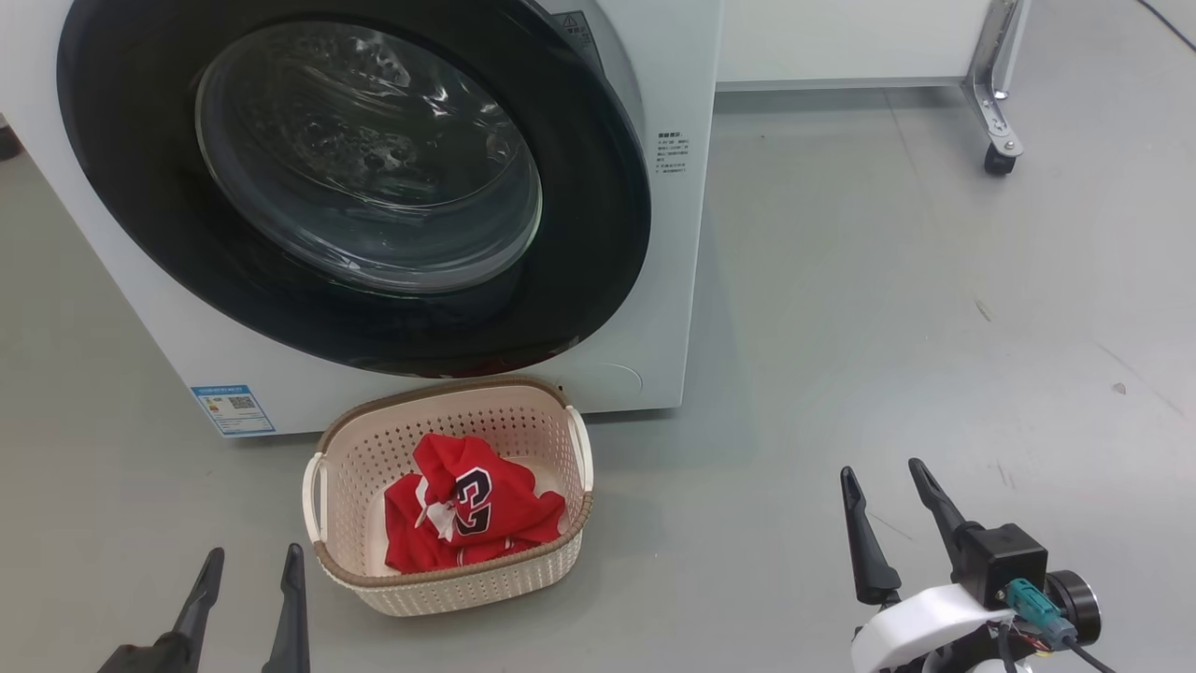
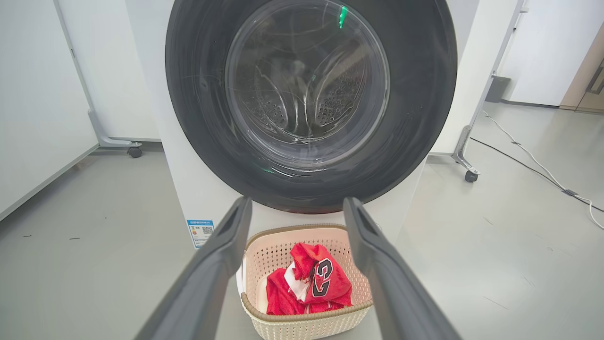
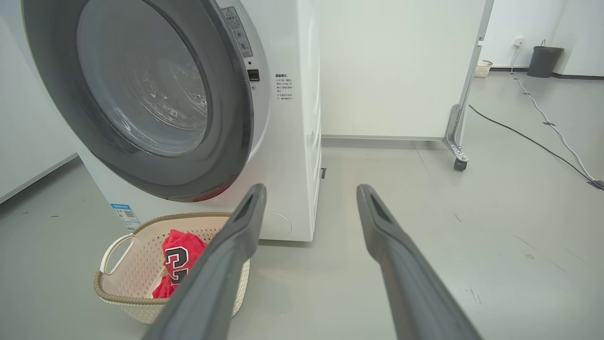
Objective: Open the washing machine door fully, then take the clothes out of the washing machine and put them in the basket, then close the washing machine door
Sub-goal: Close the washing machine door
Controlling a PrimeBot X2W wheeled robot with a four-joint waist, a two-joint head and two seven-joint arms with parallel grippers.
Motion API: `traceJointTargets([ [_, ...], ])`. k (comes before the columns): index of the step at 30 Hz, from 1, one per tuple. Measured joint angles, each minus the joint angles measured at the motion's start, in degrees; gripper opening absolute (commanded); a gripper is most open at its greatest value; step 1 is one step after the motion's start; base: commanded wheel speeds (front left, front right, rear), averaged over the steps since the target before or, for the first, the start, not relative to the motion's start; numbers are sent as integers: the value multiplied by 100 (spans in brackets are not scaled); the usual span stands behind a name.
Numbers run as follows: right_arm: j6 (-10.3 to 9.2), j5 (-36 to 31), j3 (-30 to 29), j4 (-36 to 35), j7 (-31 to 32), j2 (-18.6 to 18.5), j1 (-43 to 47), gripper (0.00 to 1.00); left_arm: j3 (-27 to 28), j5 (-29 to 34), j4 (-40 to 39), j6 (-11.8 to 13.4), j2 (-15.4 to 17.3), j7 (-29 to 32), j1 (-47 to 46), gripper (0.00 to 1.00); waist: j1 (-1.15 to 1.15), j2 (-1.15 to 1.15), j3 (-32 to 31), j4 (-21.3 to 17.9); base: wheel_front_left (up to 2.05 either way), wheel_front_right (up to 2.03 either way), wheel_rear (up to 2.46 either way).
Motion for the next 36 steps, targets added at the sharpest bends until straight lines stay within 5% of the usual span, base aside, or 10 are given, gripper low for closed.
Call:
traceJointTargets([
  [20,-7,0,0,-65,0,3,2,100,32,221,5,33,-181,67,5,100,0,0,55,48,0,0,0],
  [21,-7,0,0,-70,0,3,2,90,37,221,3,33,-189,68,5,100,0,0,60,51,0,0,0],
  [22,-7,0,0,-79,0,3,2,49,44,225,0,34,-198,68,5,100,0,0,65,54,0,0,0],
  [24,-7,1,-8,-105,0,3,2,0,43,257,-22,35,-210,91,5,100,0,0,80,63,0,0,0],
  [36,24,-21,-60,-194,0,-63,-62,0,7,341,-135,38,-277,112,-61,100,0,0,296,271,0,0,0],
])
